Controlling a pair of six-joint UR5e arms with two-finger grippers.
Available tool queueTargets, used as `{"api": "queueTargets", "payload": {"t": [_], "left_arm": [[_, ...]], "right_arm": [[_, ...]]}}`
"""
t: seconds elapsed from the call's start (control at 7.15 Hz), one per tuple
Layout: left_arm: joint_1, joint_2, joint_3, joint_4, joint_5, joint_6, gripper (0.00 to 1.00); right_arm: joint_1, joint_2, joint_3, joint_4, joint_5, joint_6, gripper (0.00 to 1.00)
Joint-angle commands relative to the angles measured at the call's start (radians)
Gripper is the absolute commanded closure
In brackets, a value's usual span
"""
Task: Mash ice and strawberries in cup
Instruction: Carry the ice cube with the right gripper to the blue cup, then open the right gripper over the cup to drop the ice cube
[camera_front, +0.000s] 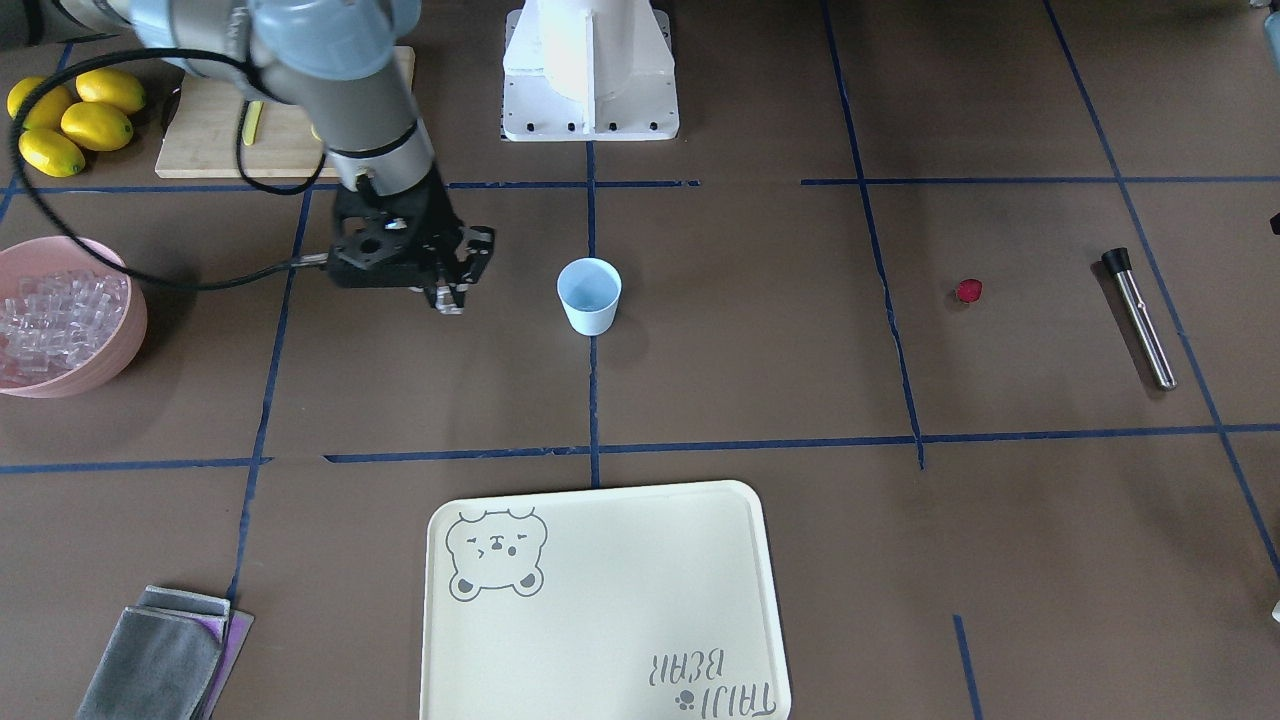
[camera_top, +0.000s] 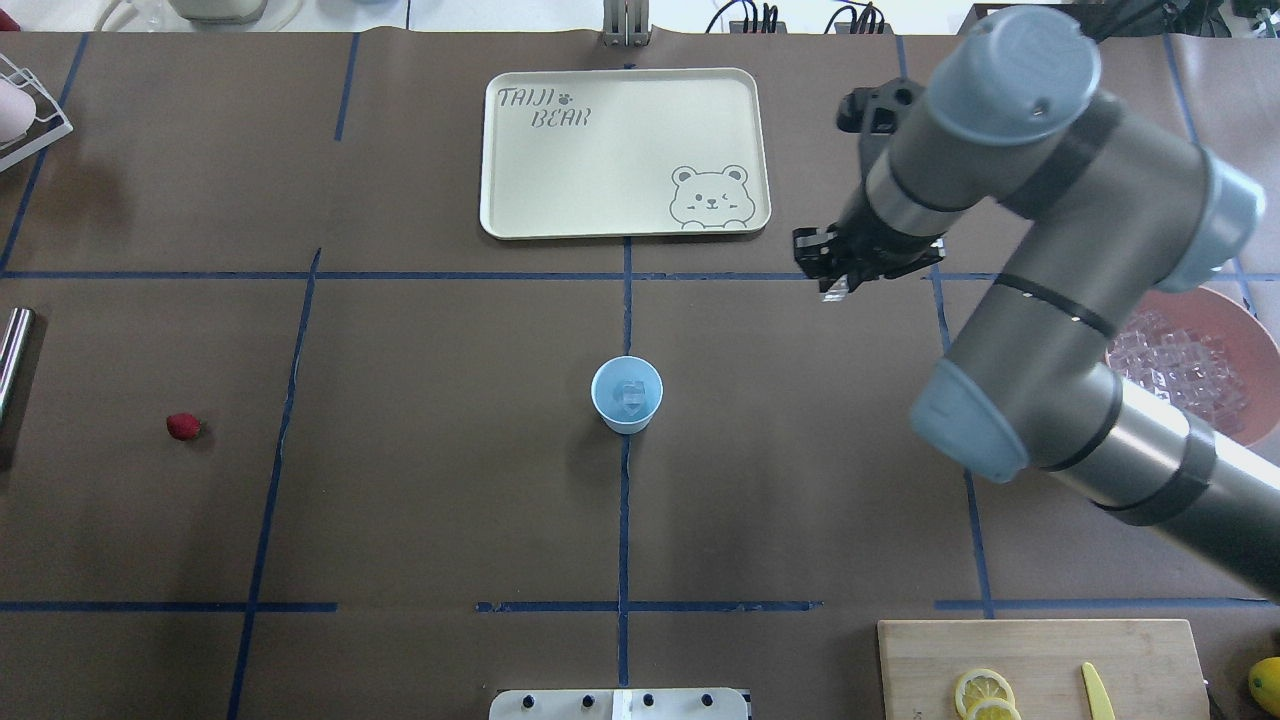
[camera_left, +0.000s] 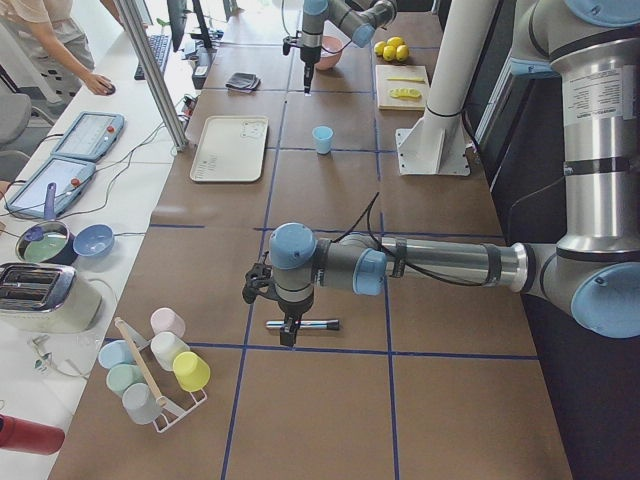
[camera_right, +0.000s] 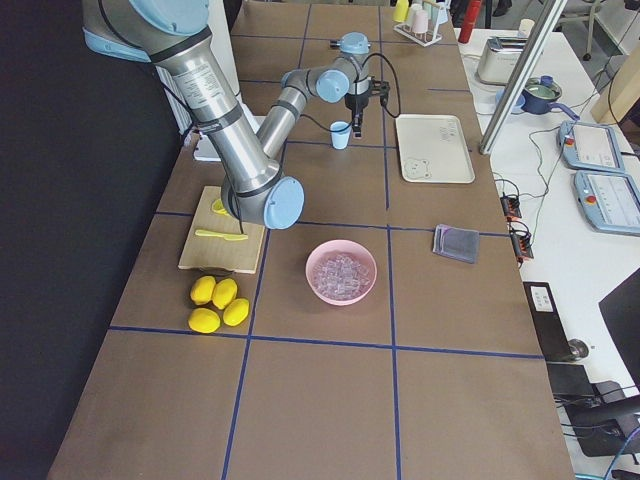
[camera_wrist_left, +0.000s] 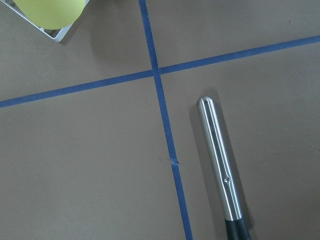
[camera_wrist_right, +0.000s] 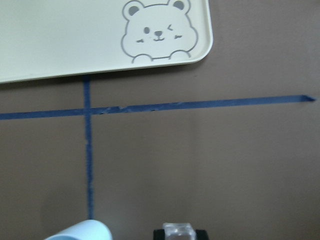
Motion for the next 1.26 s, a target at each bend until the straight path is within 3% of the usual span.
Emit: {"api": "queueTargets", "payload": {"t": [0.0, 0.14, 0.7, 0.84, 0.98, 1.12], "left_arm": [[0.000, 0.000, 0.000, 0.000, 0.000, 0.000, 0.00], [0.000, 0.000, 0.000, 0.000, 0.000, 0.000, 0.00], [0.000, 0.000, 0.000, 0.000, 0.000, 0.000, 0.00], [0.000, 0.000, 0.000, 0.000, 0.000, 0.000, 0.00], [0.000, 0.000, 0.001, 0.000, 0.000, 0.000, 0.00], [0.000, 0.000, 0.001, 0.000, 0.000, 0.000, 0.00]], "right_arm": [[-0.120, 0.201, -0.171, -0.036, -0.104, 0.152, 0.89], [-0.140, 0.237, -0.225, -0.037, -0.121, 0.171, 0.88], [-0.168, 0.195, -0.224, -0.038, -0.136, 0.171, 0.84], [-0.168, 0.190, -0.225, -0.038, -0.136, 0.169, 0.57], [-0.172, 0.177, -0.219, -0.037, -0.141, 0.169, 0.01], [-0.174, 0.176, -0.221, -0.035, -0.141, 0.169, 0.01]]}}
